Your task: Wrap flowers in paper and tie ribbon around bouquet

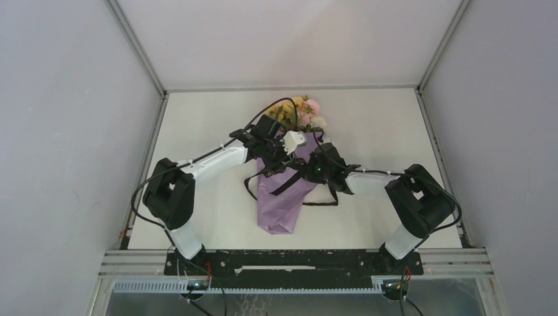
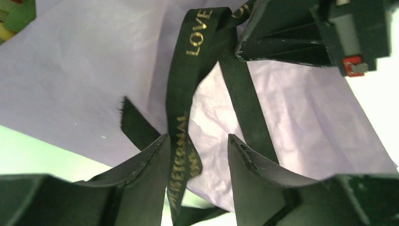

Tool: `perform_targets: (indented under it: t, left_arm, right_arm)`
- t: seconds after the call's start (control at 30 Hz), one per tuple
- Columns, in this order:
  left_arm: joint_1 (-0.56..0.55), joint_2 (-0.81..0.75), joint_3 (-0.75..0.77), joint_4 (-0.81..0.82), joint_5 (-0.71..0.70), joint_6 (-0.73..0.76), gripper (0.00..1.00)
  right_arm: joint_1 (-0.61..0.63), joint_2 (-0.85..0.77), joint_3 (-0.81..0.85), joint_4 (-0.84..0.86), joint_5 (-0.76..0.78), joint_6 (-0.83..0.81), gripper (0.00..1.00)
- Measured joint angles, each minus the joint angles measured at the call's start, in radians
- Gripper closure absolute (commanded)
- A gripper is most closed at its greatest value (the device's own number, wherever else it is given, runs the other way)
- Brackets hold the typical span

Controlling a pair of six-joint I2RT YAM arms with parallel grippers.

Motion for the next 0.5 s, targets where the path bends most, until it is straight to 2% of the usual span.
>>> perform_targets:
  t: [0.17, 0.2, 0.3, 0.37, 0.43, 0.5]
  left_arm:
    - [0.011, -0.087, 0.000, -0.100, 0.012, -0.023, 0.40]
    - [0.022, -0.104, 0.000, -0.105, 0.017, -0.035, 0.42]
    - [0.081, -0.145, 0.000, -0.090, 0.012, -0.103, 0.59]
    - [0.115, -0.135, 0.006, -0.071, -0.019, -0.150, 0.63]
    - [0.137, -0.088, 0.030, -0.070, -0.057, -0.187, 0.60]
    - [0.144, -0.016, 0.063, -0.064, -0.082, -0.212, 0.51]
  right_arm:
    - [0.002, -0.007, 0.000, -0.054, -0.108, -0.029, 1.00]
    - [0.003, -0.007, 0.000, -0.061, -0.123, -0.032, 1.00]
    - [0.011, -0.007, 0.000, -0.076, -0.143, -0.045, 1.00]
    - [0.017, -0.007, 0.000, -0.087, -0.149, -0.052, 1.00]
    - [0.023, -0.007, 0.000, -0.098, -0.150, -0.058, 1.00]
    - [0.028, -0.007, 0.000, -0.106, -0.150, -0.065, 1.00]
